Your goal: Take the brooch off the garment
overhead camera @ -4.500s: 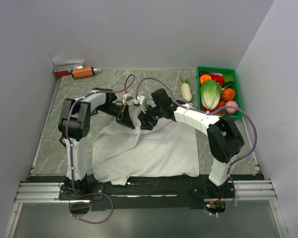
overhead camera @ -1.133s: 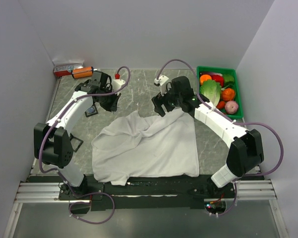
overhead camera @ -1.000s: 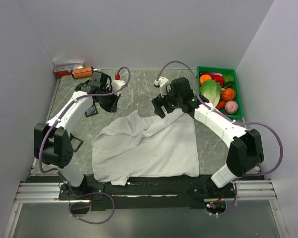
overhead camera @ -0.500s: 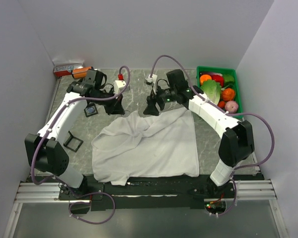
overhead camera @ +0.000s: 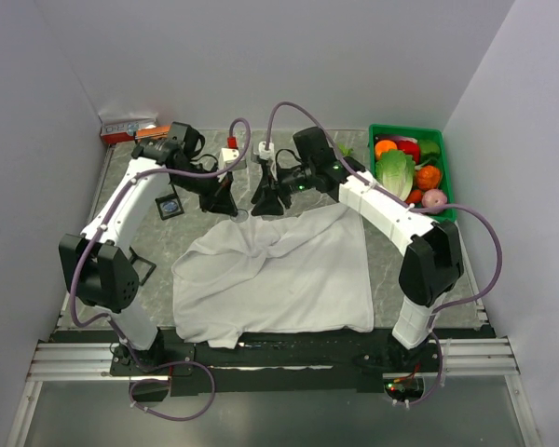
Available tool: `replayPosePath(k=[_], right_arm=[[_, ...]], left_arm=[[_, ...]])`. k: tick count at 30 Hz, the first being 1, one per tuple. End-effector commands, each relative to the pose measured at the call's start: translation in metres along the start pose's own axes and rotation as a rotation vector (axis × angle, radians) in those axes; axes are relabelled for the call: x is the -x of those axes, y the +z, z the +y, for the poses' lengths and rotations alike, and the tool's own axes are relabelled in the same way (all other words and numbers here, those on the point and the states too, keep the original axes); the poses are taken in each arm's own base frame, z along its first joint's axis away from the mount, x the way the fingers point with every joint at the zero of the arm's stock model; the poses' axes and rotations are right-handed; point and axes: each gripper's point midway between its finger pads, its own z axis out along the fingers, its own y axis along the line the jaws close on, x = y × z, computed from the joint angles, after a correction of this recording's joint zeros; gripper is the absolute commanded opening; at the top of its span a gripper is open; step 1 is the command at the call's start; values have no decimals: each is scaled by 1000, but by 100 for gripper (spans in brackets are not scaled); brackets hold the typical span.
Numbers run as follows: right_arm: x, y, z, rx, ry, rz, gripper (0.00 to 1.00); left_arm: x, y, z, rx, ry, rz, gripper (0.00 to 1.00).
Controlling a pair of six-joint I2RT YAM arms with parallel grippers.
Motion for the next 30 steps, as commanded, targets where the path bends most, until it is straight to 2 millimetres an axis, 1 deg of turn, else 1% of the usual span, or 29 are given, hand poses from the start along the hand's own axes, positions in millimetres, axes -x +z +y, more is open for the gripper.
replayPosePath(k=[1,2,5,9,13,17,21,23,30], right_arm=[[23,4,5,53,-82,-42,46],[23,5,6,56,-81,-41,44],[25,7,9,64,-81,-44,41],[24,6,14,75,-86,-37,40],[24,4,19,84,-81,-35,43],[25,4,22,97,-65,-32,44],[27,5,21,93,-54,-32,45],[27,7,17,73,-58,-29,51],[26,14,16,58,-36,-22,53]], left_arm=[[17,-7,-17,-38,32,-82,1],[19,-8,-19,-43,23,-89,1],[20,-8,-22,-67,0,-110,1],[21,-11,-23,-90,-39,-144,1],[20,-10,-27,-116,-65,-162,1],[21,-9,-30,-129,-69,-179,1],[22,-8,-30,-135,-69,-182,1],[22,-8,-28,-132,-68,-180,1],[24,-8,-27,-131,-67,-184,1]])
